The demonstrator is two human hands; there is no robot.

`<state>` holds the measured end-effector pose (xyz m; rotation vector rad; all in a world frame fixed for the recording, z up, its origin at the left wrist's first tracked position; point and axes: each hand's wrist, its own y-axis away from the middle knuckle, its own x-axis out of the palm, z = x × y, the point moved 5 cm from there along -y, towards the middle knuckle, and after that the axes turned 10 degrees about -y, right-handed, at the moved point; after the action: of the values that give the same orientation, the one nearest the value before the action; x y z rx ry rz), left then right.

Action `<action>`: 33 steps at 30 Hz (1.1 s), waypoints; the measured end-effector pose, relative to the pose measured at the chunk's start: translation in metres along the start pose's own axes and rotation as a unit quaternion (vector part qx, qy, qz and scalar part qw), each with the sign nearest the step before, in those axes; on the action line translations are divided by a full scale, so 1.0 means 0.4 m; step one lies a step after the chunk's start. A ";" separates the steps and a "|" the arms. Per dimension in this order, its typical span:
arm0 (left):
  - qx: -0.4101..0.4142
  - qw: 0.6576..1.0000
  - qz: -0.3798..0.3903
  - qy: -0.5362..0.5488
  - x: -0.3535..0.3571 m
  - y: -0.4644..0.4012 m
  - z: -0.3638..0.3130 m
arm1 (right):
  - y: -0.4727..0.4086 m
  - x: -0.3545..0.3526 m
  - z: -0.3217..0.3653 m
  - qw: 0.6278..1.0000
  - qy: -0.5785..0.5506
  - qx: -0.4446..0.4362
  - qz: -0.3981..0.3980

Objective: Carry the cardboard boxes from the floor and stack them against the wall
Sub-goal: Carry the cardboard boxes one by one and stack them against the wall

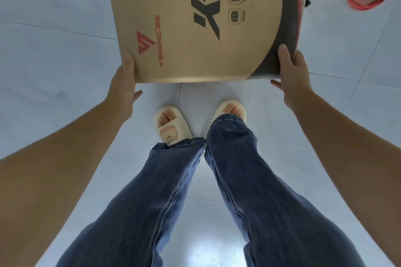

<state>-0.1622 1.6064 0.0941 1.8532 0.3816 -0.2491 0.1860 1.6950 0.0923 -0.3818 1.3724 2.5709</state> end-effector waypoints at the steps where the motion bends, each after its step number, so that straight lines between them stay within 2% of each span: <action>1: -0.004 1.000 -0.003 0.016 0.004 0.011 -0.001 | 0.006 -0.006 0.007 1.000 -0.005 0.007 0.005; 6: 0.018 0.995 -0.080 0.048 -0.037 0.129 -0.056 | 0.102 -0.040 0.094 1.000 -0.029 -0.007 0.000; 12: 0.048 0.987 -0.124 0.089 -0.179 0.344 -0.224 | 0.309 -0.094 0.248 0.991 -0.131 0.003 0.002; 17: 0.088 0.987 -0.122 0.055 -0.263 0.528 -0.376 | 0.482 -0.155 0.343 0.985 -0.168 0.026 -0.001; 22: 0.111 0.985 -0.123 0.052 -0.361 0.751 -0.440 | 0.691 -0.234 0.450 0.985 -0.174 0.007 -0.007; 27: 0.116 0.983 -0.109 0.089 -0.481 0.985 -0.445 | 0.930 -0.300 0.588 0.985 -0.167 -0.044 0.010; 33: 0.148 0.975 -0.108 0.125 -0.591 1.203 -0.405 | 1.161 -0.355 0.655 0.985 -0.149 -0.085 0.016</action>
<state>-0.2003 1.5947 0.6526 2.1448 0.7562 -0.2288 0.1487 1.6513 0.6414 0.0044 1.0691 2.6449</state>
